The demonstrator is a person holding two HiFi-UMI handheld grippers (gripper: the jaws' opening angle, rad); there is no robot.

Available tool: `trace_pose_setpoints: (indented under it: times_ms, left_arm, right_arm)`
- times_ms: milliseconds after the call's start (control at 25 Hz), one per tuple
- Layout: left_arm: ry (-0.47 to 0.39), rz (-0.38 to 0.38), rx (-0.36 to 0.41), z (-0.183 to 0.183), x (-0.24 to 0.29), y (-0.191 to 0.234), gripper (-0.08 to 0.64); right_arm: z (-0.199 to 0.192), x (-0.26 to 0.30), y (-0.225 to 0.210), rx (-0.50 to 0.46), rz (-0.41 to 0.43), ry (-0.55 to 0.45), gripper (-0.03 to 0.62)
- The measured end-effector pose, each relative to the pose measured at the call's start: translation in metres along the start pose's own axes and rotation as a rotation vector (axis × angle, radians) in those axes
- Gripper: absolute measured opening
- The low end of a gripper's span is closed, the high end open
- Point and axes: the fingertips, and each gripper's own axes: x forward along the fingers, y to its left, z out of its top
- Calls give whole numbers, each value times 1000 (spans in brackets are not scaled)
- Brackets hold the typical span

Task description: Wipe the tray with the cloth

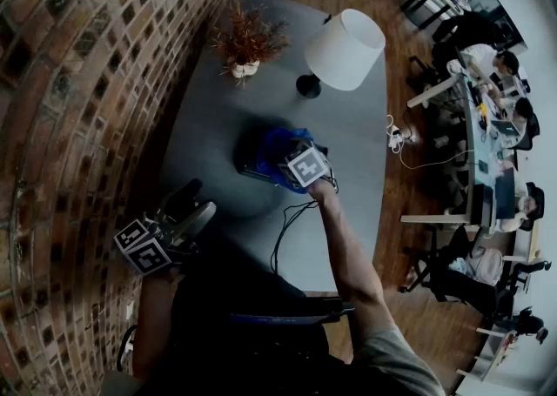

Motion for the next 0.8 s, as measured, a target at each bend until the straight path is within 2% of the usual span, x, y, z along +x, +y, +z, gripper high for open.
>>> trace_pose_setpoints:
  times_ms: [40,200,280,320,360,440,480,520,680,720,800]
  left_arm:
    - [4,3,-3,3,-3,8,290]
    - [11,1,-15,11,-8,27,290]
    - [7,-1,-21,11,-9,30,290]
    - [5,0,-23,12,-9,31,290]
    - [3,0,-24,12,-10,32,290]
    - [1,5,-26,13,-12,35,290]
    - [2,9,-29,13,-13,38,290]
    - [4,16,-34,11,-15,40,290]
    - [8,29,-40,8,-17,44,290]
    - [6,29,-38,9,-17,43,289]
    - [4,31,-35,8,-17,42,290]
  right_arm:
    - [2,4,-1,17,-2,-3,293]
    - [19,10,7,68,37,-10,296]
    - [31,9,19,46,87,-31,180]
    - [30,11,15,34,73,-31,164]
    - [25,10,2,20,13,-12,150]
    - [15,1,-40,-23,-171,41,143]
    - [16,-3,-54,-43,-224,51,143]
    - [21,-2,-58,-68,-235,50,143]
    - [39,27,-23,-214,-147,67,142]
    - [40,29,-9,-239,-104,77,141]
    - [29,22,31,-303,45,130,133]
